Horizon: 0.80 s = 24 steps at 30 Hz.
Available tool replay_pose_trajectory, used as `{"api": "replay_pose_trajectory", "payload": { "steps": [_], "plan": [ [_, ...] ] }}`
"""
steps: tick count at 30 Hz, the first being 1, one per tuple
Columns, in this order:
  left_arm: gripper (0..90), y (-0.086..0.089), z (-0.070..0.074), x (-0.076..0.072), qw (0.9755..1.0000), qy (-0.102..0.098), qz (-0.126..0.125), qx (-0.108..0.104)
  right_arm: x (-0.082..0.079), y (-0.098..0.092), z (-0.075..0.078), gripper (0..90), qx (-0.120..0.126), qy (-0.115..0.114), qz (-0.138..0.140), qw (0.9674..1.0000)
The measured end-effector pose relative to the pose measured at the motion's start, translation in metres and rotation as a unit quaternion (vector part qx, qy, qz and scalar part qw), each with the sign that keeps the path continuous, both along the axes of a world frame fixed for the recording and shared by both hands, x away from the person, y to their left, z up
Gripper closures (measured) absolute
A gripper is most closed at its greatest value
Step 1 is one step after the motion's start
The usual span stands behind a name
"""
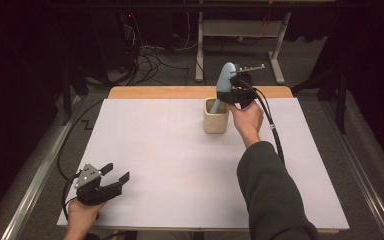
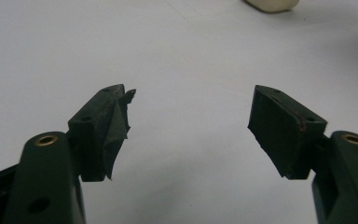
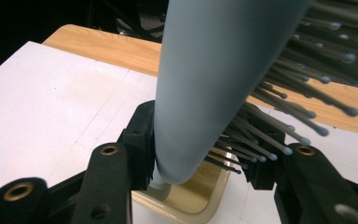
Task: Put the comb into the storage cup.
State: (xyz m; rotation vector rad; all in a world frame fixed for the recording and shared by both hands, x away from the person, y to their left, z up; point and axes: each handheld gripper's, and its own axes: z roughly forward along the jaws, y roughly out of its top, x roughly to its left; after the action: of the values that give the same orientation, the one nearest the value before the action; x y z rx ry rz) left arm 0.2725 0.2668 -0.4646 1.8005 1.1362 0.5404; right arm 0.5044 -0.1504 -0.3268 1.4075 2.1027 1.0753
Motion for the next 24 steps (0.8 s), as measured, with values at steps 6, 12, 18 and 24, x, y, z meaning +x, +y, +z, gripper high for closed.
{"api": "replay_pose_trajectory", "payload": {
  "steps": [6,12,18,24],
  "plan": [
    [29.2,0.000,0.000,0.000,1.0000,0.001,-0.001,0.000,0.001,0.000,-0.002,54.0,-0.001,0.004,0.000,1.0000],
    [29.2,0.000,0.000,0.000,1.0000,0.001,-0.001,0.001,0.001,0.001,-0.004,53.9,-0.004,0.006,0.004,1.0000],
    [29.2,0.000,0.000,0.000,1.0000,0.000,-0.001,0.000,0.001,0.003,-0.007,53.8,-0.010,0.008,0.006,0.9999],
    [29.2,0.001,0.000,0.000,1.0000,0.000,0.000,-0.001,0.001,0.004,-0.010,53.7,-0.015,0.010,0.008,0.9998]
  ]
}}
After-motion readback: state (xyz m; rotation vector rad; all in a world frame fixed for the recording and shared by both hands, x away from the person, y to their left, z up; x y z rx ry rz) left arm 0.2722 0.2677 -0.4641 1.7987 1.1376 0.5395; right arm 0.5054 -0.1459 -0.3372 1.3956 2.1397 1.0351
